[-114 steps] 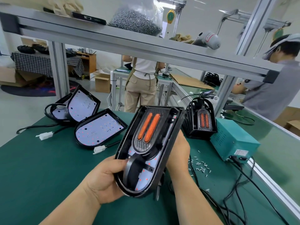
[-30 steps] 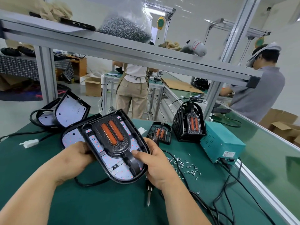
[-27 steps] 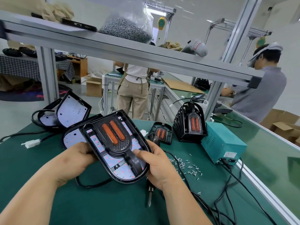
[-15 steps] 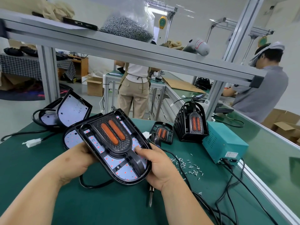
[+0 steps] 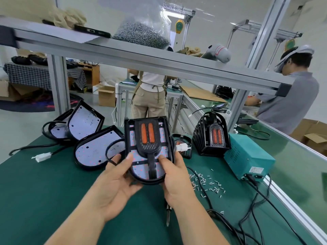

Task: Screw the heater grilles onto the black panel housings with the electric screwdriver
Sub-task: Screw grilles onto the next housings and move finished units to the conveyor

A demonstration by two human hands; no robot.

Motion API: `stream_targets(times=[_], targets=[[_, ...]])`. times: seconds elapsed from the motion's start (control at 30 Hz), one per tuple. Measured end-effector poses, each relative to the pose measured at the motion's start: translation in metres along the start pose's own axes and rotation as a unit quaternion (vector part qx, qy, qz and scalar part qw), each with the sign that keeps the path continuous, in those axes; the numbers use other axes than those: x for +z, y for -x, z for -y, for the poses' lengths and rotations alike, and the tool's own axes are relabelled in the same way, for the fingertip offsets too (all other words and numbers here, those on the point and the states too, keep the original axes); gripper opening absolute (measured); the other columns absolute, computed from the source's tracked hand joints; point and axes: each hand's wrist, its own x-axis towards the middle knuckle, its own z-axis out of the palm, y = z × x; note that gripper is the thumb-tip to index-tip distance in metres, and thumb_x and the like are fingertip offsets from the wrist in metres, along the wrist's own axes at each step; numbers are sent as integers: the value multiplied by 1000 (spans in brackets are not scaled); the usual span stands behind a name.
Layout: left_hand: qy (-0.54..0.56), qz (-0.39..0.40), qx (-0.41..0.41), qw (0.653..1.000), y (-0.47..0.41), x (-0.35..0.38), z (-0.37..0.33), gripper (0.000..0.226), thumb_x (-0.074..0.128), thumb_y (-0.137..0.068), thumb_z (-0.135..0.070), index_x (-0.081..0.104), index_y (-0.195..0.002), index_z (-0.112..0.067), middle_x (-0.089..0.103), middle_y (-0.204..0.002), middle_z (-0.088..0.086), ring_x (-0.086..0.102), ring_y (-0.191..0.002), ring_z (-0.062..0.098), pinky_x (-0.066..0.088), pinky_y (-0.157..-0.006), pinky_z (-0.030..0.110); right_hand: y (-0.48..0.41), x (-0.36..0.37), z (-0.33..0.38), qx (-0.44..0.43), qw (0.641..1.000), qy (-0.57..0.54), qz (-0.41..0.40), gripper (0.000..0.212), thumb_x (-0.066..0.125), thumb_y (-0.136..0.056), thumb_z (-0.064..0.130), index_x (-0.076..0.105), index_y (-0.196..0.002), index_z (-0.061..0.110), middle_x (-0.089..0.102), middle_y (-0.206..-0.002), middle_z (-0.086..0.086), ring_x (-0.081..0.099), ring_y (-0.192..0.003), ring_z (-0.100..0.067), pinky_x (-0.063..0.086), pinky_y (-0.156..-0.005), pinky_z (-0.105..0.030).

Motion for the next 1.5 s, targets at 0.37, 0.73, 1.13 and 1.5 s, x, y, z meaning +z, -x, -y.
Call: stream_targets(times=[0.37,0.73,1.13,1.5], targets=[[-178,-77,47,980,-11,-22,1,54,55,-92,8,48,-128,-31,77,-102,1,75,-81,18,58,-67,39,-1,1,2,63,990,-123,22,39,70,-78,13,58,-115,9,70,-116,-18,67,-107,-37,51,-98,-54],[-160,-117,113,974,-8,-15,-1,92,57,-92,8,18,-149,-53,48,-149,2,51,-133,21,31,-117,48,-11,-12,5,65,979,-170,-96,16,54,-97,10,62,-90,21,65,-76,-2,63,-57,-20,52,-52,-28],[-107,-162,142,971,-11,-18,-5,84,55,-95,5,24,-143,-56,62,-131,-17,65,-111,15,49,-94,46,2,9,-4,92,976,-184,-68,23,43,-104,4,64,-109,-3,72,-99,-16,72,-79,-24,62,-66,-30],[-164,-126,134,969,-10,-10,-4,85,54,-94,5,19,-154,-44,65,-129,-15,62,-119,16,46,-105,46,6,10,-8,65,997,25,27,34,37,-108,21,66,-119,7,74,-114,-8,68,-108,-25,55,-92,-37]])
